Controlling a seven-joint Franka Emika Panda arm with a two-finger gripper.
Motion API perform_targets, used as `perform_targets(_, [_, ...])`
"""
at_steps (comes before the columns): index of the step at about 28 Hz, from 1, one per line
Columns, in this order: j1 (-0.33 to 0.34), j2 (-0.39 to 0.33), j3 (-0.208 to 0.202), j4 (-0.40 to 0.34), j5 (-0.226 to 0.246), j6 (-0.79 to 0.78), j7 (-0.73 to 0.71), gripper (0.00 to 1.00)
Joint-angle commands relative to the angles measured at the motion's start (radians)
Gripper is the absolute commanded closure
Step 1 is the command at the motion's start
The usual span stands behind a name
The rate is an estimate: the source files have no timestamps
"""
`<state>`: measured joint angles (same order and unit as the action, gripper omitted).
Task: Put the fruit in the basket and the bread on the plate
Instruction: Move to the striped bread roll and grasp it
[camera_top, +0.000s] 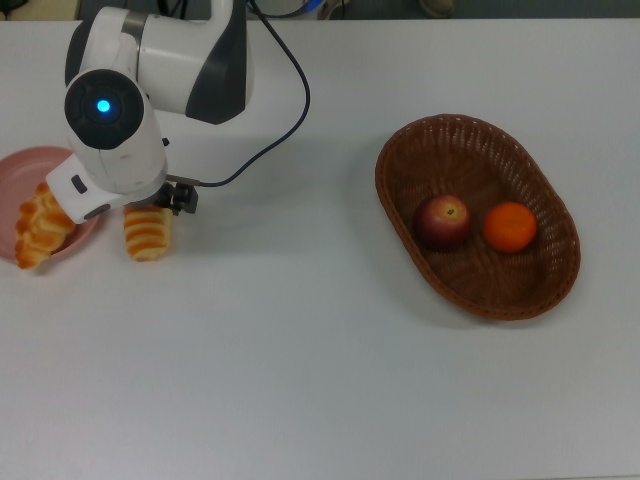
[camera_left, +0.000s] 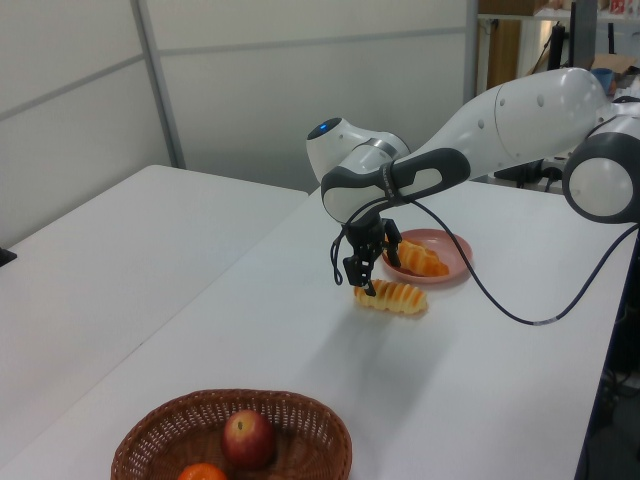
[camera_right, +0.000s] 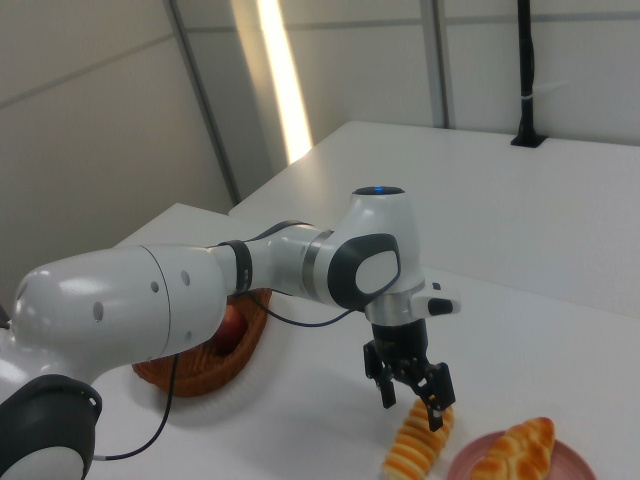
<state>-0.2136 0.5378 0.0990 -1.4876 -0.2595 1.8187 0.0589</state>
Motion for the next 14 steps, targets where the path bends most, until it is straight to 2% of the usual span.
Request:
perform_targets(1, [-0.004,0.007,0.004,-0.005,-0.032,0.013,-0.027,0.00])
perform_targets(5, [0.000,0.025,0.004,-0.007,-0.064,0.042,-0.024,0.00])
perform_targets(14, [0.008,0.048,0.004,-0.007,-0.086,0.063,-0.021,0.01])
